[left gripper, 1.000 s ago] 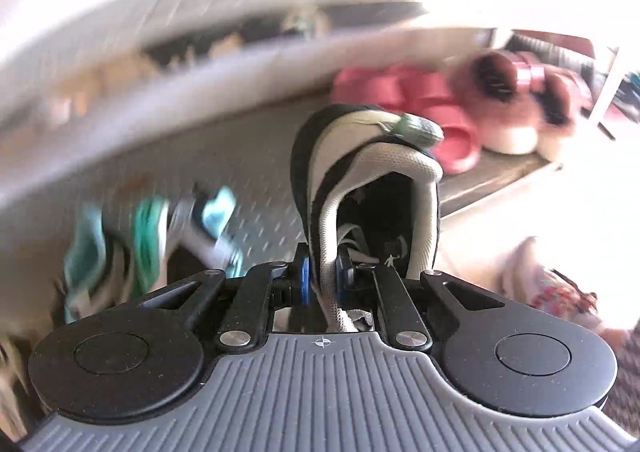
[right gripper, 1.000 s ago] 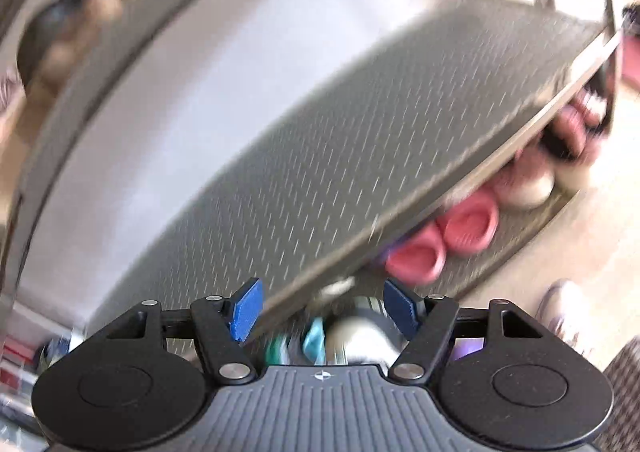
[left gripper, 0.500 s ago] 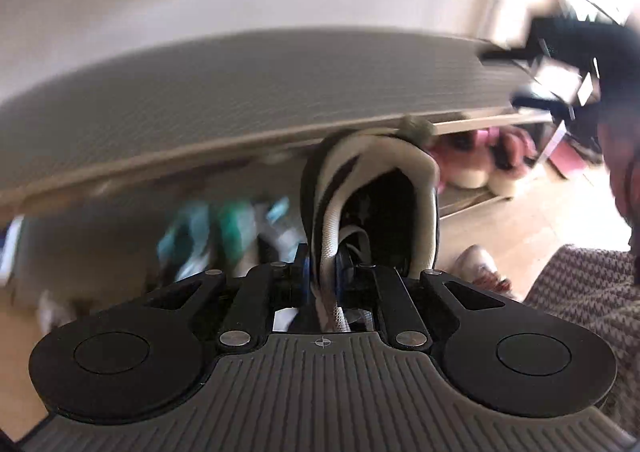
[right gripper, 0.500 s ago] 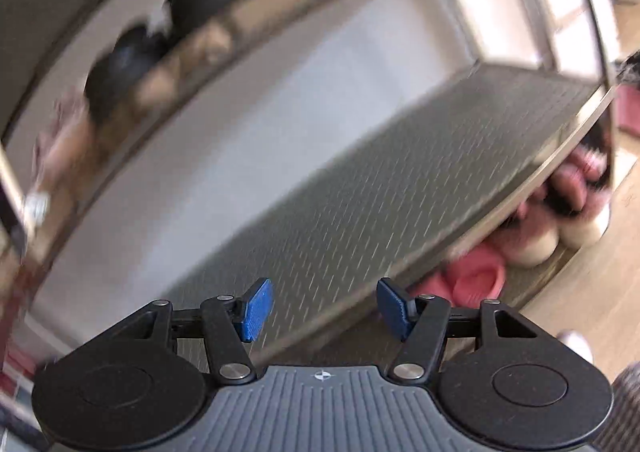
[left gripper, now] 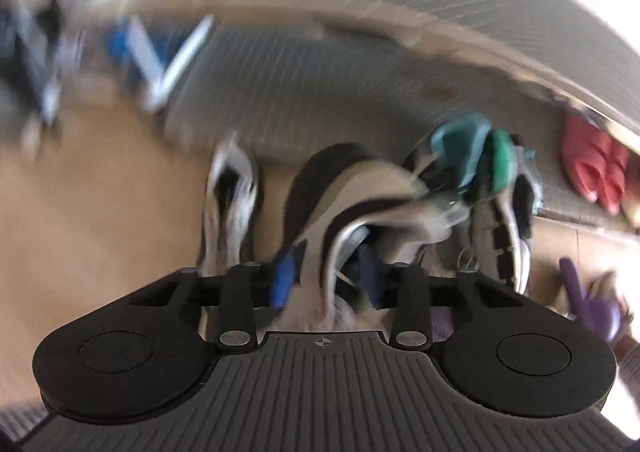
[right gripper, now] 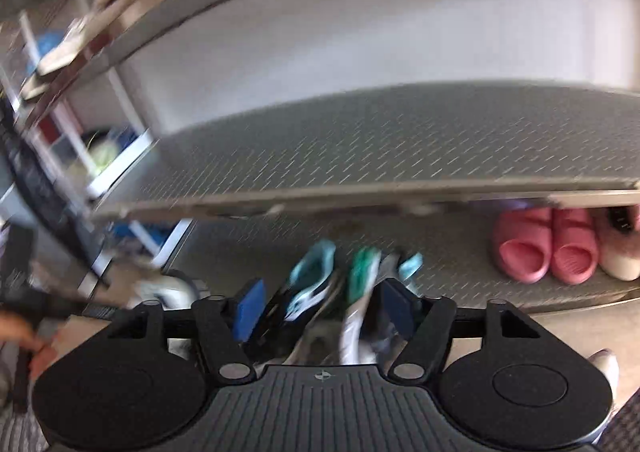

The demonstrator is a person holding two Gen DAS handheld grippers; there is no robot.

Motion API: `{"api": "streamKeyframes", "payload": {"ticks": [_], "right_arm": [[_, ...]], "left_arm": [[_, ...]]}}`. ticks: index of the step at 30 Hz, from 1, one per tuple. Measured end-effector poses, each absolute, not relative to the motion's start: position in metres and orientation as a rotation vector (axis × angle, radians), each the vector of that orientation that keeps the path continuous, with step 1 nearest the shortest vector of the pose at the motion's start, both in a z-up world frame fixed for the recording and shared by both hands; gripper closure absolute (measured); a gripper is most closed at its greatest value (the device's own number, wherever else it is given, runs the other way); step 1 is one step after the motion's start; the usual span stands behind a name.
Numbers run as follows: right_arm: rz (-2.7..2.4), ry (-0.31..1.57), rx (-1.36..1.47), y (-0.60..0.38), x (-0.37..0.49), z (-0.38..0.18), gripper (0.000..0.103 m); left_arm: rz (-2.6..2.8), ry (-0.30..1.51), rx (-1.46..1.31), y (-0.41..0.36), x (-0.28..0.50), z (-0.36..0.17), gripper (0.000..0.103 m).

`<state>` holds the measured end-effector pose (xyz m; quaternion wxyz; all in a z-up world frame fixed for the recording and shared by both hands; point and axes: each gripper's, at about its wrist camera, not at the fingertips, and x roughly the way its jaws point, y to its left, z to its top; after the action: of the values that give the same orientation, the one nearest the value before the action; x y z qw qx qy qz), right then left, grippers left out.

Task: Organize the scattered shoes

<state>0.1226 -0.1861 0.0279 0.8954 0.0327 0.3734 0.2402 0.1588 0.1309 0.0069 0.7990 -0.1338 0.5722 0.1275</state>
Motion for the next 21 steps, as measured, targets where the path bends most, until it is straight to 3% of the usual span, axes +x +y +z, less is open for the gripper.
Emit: {"api": "streamKeyframes", "payload": {"ticks": [3,9,14,19,21], "right_arm": [[0.545,0.838,0.006,-0.156,0.122,0.016,0.034],[0.651,1.069,0.018,-0.055,0.129,-0.025,0.035],[0.638,1.228,0.039,0.02,0.145,-0.067,0.038],[0.614,1.273,-0.064,0.083,0.174,-0.11,0.024],[0.584,1.287,-0.143,0.102,0.189,-0.131,0.023]], "left_arm": [[0.229,1.259,-0.14,0.149,0.155,0.018,0.029],[0.092,1.251,0.172,0.147,0.16,0.013,0.024],[0.121,1.272,-0.031,0.189,0.168,0.009,0.025],[0.137,1.167,-0.072,0.225,0.191,0.035,0.022],[0.162,1.15,-0.094,0.238,0.196,0.04,0.021]]}}
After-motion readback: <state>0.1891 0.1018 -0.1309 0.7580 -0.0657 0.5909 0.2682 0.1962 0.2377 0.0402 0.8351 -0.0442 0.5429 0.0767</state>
